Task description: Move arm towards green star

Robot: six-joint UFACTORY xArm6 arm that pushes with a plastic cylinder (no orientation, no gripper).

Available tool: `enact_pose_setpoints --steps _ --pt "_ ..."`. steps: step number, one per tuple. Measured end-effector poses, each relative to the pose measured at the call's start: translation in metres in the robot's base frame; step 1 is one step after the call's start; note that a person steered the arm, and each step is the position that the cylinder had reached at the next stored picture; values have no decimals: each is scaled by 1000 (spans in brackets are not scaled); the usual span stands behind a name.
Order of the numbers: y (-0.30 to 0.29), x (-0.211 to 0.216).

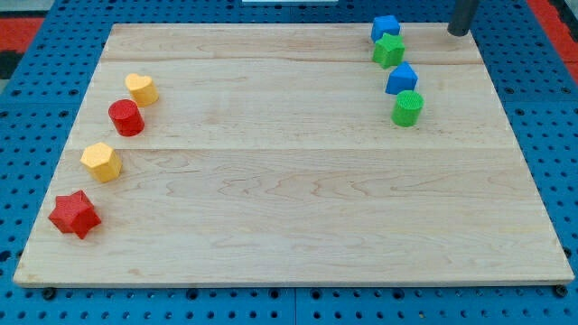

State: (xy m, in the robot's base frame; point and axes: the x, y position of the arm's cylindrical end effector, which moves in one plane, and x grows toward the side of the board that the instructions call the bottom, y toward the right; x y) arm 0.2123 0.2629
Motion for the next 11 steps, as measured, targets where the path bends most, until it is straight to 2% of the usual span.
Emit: enact_pose_setpoints --steps 11 --pt "-42 2"
